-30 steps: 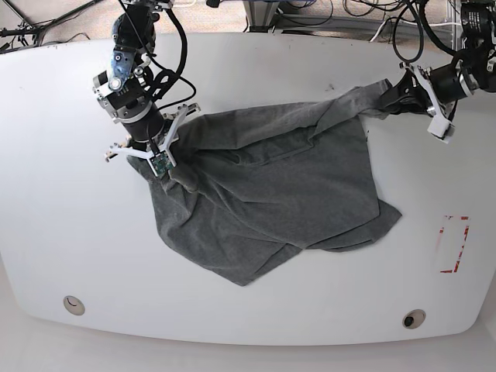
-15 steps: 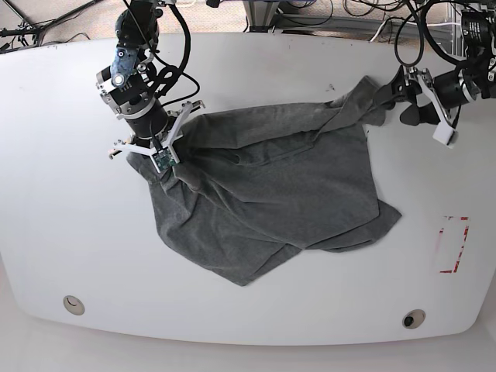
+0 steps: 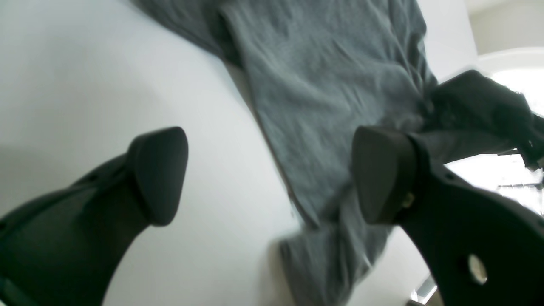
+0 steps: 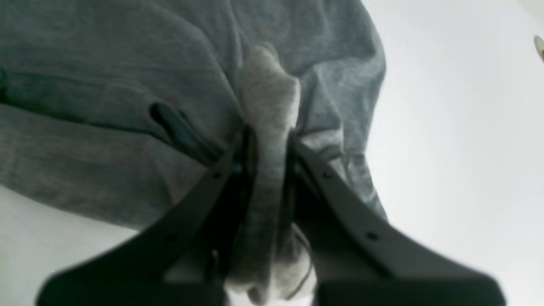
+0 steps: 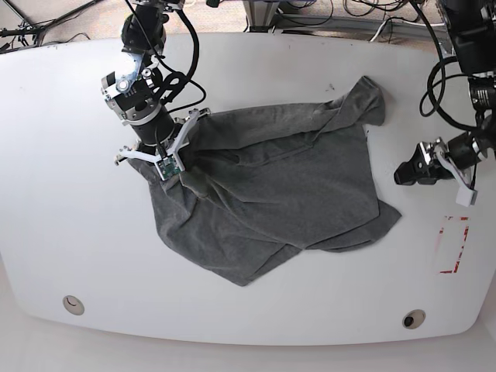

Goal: Fold the T-shirt properly
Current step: 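Release the sleeve and move the left gripper to the T-shirt's side edge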

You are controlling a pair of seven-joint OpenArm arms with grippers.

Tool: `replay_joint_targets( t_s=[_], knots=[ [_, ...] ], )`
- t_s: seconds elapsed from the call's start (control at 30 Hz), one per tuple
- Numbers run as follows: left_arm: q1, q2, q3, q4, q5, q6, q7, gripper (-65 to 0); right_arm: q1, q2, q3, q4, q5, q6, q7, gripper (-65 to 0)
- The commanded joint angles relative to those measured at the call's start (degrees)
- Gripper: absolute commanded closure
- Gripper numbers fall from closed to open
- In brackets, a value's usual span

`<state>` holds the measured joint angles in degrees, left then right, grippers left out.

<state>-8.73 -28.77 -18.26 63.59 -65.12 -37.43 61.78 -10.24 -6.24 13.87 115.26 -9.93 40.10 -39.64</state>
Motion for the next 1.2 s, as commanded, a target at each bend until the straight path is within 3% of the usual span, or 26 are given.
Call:
replay_joint_targets(
  t_s=[0.0, 0.33, 0.5, 0.67, 1.17],
  knots=[
    [-4.9, -1.1, -0.1, -2.4, 1.1, -0.6, -1.0, -57.1, 1.1, 0.1, 0.1, 0.8, 0.8, -0.1, 1.4, 0.0],
    [-12.2, 2.2, 0.0, -10.5, 13.4, -0.8, -9.0, -57.1, 2.2, 0.1, 0.1, 0.7, 0.7, -0.1, 1.3, 0.0],
    [-14.7, 3.3, 0.2, -16.1, 17.8, -0.8, -12.2, -50.8, 2.5, 0.1, 0.1, 0.7, 0.7, -0.1, 1.3, 0.0],
    [-17.2, 4.2, 0.2, -20.5, 22.3, -0.7, -15.1, -48.9, 2.5, 0.1, 0.1, 0.7, 0.7, -0.1, 1.3, 0.0],
    [-22.4, 5.6, 0.2, -29.0, 31.2, -0.4, -22.4, -49.0, 2.4, 0.1, 0.1, 0.7, 0.7, -0.1, 1.3, 0.0]
  ],
)
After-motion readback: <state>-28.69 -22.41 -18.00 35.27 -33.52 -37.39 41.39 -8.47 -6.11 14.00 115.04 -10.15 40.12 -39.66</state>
